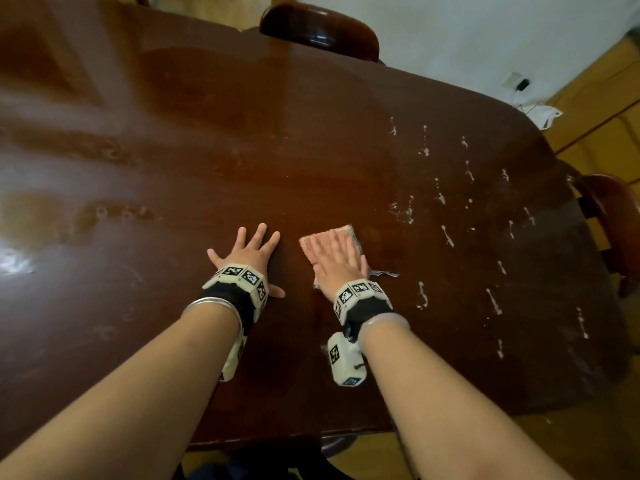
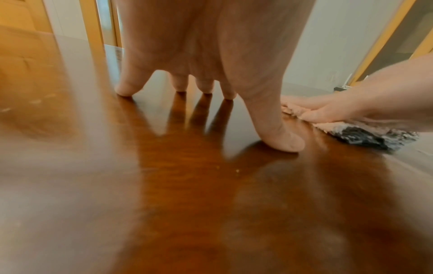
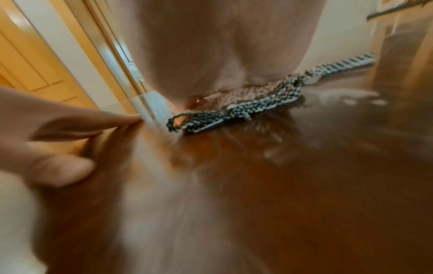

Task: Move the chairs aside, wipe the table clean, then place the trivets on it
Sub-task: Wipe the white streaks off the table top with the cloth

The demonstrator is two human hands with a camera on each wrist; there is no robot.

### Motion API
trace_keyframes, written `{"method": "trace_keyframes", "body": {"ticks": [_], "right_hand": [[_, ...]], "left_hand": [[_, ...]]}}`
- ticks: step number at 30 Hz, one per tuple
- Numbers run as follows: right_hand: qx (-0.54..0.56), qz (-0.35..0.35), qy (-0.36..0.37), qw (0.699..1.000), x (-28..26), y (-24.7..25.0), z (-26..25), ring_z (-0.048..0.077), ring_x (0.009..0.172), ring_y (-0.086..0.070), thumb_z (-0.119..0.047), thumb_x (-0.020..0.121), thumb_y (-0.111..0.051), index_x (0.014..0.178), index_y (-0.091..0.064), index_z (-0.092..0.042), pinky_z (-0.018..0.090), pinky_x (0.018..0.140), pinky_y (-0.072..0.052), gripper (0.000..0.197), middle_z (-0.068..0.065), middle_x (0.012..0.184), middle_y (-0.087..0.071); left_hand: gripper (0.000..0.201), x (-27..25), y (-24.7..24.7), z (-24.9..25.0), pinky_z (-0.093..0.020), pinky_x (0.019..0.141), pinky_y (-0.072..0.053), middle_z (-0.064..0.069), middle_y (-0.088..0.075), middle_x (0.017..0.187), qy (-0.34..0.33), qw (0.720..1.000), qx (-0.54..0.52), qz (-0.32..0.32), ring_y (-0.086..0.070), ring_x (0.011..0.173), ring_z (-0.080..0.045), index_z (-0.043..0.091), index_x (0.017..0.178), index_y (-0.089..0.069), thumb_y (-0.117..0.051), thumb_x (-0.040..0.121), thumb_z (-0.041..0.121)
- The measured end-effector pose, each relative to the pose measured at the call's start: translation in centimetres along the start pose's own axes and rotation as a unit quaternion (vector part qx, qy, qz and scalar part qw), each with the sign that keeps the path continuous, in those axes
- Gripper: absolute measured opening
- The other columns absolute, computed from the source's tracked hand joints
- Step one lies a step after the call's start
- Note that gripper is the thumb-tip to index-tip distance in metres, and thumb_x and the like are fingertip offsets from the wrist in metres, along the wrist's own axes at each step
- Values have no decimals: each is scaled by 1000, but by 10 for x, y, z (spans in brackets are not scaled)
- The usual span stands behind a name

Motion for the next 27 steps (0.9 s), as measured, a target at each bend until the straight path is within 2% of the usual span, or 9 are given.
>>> {"method": "trace_keyframes", "body": {"ticks": [3, 6, 8, 13, 16, 20, 22, 24, 27], "right_hand": [[-1, 3, 0, 1000, -5, -11, 42, 11, 143, 22, -38, 103, -15, 146, 13, -51, 45, 118, 8, 53, -21, 153, 27], [32, 28, -116, 992, -11, -10, 79, 19, 146, 22, -40, 101, -10, 145, 17, -49, 49, 119, 5, 53, -11, 156, 27], [62, 27, -158, 985, -14, -10, 68, 24, 145, 23, -36, 104, -16, 147, 15, -47, 50, 119, 6, 54, -9, 157, 26], [4, 21, -37, 999, -28, -29, -10, 21, 145, 22, -36, 103, -22, 148, 8, -49, 50, 118, 3, 55, -13, 158, 22], [-24, 27, -12, 999, -38, -37, 10, 15, 146, 20, -37, 103, -20, 148, 9, -49, 44, 119, 2, 55, -19, 156, 21], [45, 27, -144, 988, -49, -30, 69, 18, 145, 22, -38, 103, -14, 146, 15, -48, 46, 119, 5, 53, -13, 157, 24], [62, 25, -175, 982, -52, -28, 63, 23, 145, 23, -37, 104, -16, 147, 16, -46, 49, 119, 7, 55, -9, 157, 26], [64, 16, -139, 988, -50, -31, 32, 26, 144, 26, -35, 103, -19, 147, 13, -49, 52, 117, 10, 56, -9, 157, 26], [17, 3, -28, 999, -50, -44, -18, 23, 143, 27, -34, 103, -21, 147, 9, -51, 51, 115, 11, 56, -13, 156, 26]], "left_hand": [[118, -5, -4, 1, -73, 104, -7, 14, 25, 154, 3, 1000, 1, 1, 22, 144, -23, 41, 148, 11, -76, 70, 53], [116, -13, -17, 1, -73, 104, -5, 13, 26, 154, -2, 1000, 6, 5, 21, 144, -22, 40, 148, 12, -74, 71, 54], [114, -19, -26, 2, -73, 104, -4, 13, 26, 154, -5, 1000, 9, 5, 22, 144, -21, 40, 148, 12, -73, 73, 54], [115, -25, -32, 3, -73, 103, -3, 12, 26, 155, -9, 1000, 1, 4, 22, 144, -21, 39, 148, 11, -75, 72, 51], [117, -31, -39, 1, -73, 103, -3, 13, 26, 154, -14, 1000, 9, 1, 22, 144, -21, 39, 148, 11, -76, 70, 52], [116, -40, -53, -2, -73, 103, -2, 14, 26, 154, -18, 1000, 19, 5, 23, 144, -21, 40, 148, 12, -73, 71, 55], [115, -40, -54, -3, -73, 103, -2, 14, 26, 154, -16, 1000, 16, 7, 23, 143, -21, 40, 148, 12, -73, 72, 54], [116, -39, -53, -1, -74, 102, -2, 14, 26, 154, -14, 1000, 11, 5, 23, 143, -21, 41, 148, 12, -75, 71, 53], [116, -39, -53, -1, -74, 102, -3, 14, 25, 154, -13, 1000, 9, 7, 22, 144, -21, 40, 148, 10, -76, 71, 50]]}}
Point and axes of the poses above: each hand's wrist, its own x-axis towards the middle knuckle, its own y-axis out of the back of the hand, z = x × y, the point moved 1 cm from there along x, towards the middle knuckle
